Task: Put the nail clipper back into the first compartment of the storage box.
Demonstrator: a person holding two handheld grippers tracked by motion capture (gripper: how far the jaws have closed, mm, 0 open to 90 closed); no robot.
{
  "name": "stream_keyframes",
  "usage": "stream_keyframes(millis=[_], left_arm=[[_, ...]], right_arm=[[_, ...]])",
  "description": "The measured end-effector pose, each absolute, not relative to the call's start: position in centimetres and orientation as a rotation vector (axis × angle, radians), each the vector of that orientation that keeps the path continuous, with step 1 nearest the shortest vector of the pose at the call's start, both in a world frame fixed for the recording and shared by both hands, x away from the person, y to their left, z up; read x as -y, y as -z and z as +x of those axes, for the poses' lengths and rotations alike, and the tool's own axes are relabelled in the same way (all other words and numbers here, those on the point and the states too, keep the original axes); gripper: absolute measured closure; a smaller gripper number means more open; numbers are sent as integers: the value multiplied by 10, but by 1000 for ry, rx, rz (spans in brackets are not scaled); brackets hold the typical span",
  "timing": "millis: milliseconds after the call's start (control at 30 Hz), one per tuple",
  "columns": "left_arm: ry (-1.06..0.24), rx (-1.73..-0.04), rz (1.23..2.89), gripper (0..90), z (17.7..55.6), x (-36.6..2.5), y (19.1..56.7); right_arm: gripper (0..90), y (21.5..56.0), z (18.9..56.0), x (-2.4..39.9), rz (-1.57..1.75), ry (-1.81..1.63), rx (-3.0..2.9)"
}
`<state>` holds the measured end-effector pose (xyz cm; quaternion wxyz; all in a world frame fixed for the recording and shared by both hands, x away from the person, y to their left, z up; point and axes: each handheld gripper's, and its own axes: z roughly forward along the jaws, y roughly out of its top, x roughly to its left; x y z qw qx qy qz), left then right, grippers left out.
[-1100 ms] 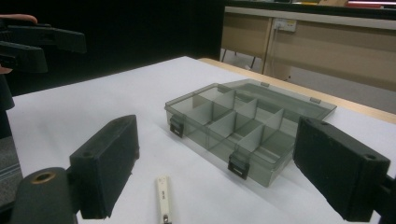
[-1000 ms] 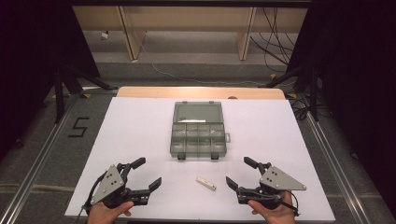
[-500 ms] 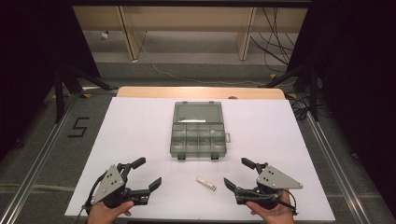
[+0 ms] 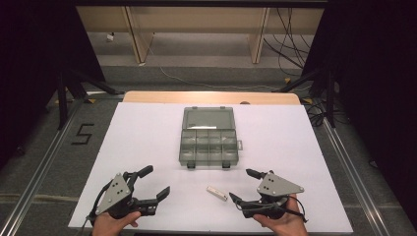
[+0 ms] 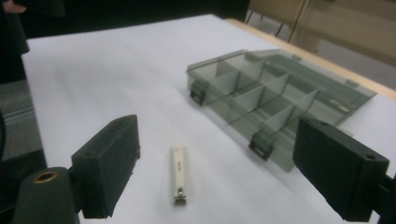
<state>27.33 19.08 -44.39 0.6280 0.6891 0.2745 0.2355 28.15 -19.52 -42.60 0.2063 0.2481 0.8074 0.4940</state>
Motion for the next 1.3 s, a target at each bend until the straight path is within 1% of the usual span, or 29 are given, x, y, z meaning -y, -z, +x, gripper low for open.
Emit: stream_keyframes(millis=[300, 433, 767, 933, 967, 1300], left_arm=[[-539, -632, 1576, 159, 273, -191, 444], [-541, -646, 1585, 159, 272, -191, 443], [-540, -647, 1581, 159, 272, -192, 444], [-541, -645, 1586, 159, 272, -192, 444], [-538, -648, 1585, 159, 272, -192, 444], [-541, -644, 1584, 159, 272, -192, 443]], right_arm=[[174, 422, 291, 183, 624, -1241, -2396], [221, 422, 304, 172, 594, -1125, -2514], [250, 426, 323, 150, 569, -916, -2695], [283, 433, 331, 139, 525, -808, -2780], [311, 435, 334, 136, 499, -777, -2797], [398, 446, 343, 117, 491, -609, -2903]])
